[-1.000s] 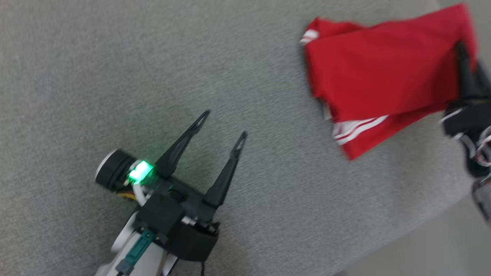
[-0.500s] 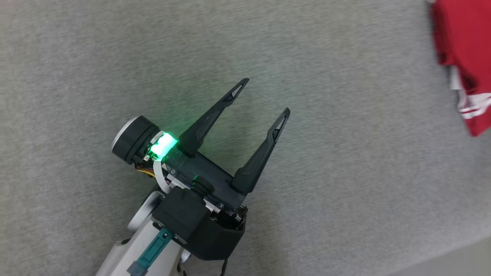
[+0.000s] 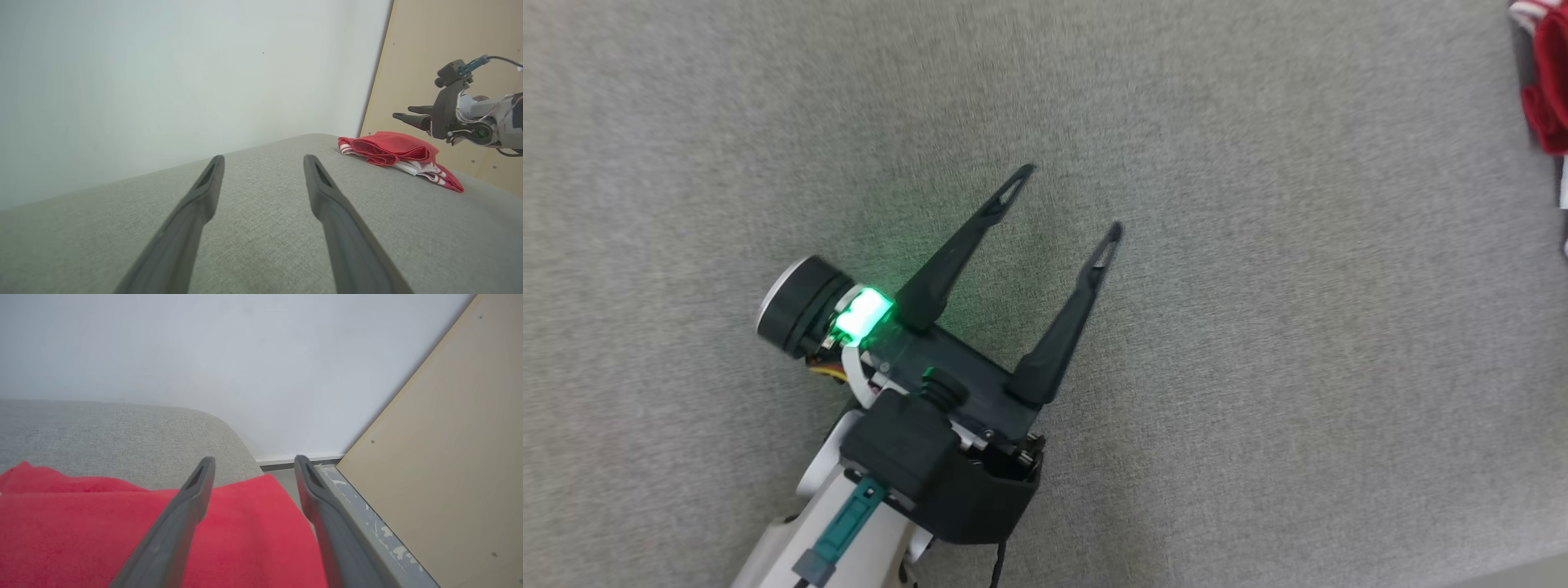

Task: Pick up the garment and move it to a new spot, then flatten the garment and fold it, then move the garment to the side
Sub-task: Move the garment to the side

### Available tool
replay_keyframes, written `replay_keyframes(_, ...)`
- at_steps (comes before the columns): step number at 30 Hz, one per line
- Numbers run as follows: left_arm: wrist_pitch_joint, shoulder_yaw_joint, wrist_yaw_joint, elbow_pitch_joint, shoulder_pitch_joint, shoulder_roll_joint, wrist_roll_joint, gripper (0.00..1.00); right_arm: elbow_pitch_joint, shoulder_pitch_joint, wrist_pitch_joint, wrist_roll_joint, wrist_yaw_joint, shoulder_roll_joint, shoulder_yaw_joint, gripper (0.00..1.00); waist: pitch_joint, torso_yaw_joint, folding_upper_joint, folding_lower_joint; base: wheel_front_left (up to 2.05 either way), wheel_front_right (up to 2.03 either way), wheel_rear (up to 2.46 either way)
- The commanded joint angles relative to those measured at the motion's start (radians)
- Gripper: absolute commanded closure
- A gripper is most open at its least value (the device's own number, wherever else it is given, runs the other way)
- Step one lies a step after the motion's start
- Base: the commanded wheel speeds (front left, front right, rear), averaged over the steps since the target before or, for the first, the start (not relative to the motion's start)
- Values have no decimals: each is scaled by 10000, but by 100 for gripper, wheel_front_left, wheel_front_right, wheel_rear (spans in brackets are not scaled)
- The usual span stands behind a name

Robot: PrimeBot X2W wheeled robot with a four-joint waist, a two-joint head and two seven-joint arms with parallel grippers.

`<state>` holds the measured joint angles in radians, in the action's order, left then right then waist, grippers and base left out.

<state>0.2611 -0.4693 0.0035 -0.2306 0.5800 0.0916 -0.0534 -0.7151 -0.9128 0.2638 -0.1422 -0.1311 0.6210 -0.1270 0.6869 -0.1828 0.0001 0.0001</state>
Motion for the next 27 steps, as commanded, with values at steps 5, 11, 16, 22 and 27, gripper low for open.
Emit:
replay_keyframes(5,49,488,608,346,-829,6,461,0,1642,1111,11,330,7,-1066,576,0,-1464,271,-1,-1,0,0,0)
replay_keyframes(11,-136,1350,1252,1171,-2000,-72,1425,0,2748,2259,10,-528,7,-1704,2756,0,-2996,604,-1,-1,0,0,0)
replay_keyframes(16,-198,1999,1511,1613,-2889,12,2197,0,3214,3047,10,-1204,7,-2030,4175,0,-4160,977,-1,-1,0,0,0)
replay_keyframes(22,-7,2640,1678,1757,-4040,272,2471,0,3899,4123,8,-1287,7,-2564,4899,0,-5359,1272,-1,-1,0,0,0)
replay_keyframes(27,41,2973,1703,1507,-5089,442,2232,0,4601,5313,8,-918,7,-3058,4781,0,-6290,1311,-1,-1,0,0,0)
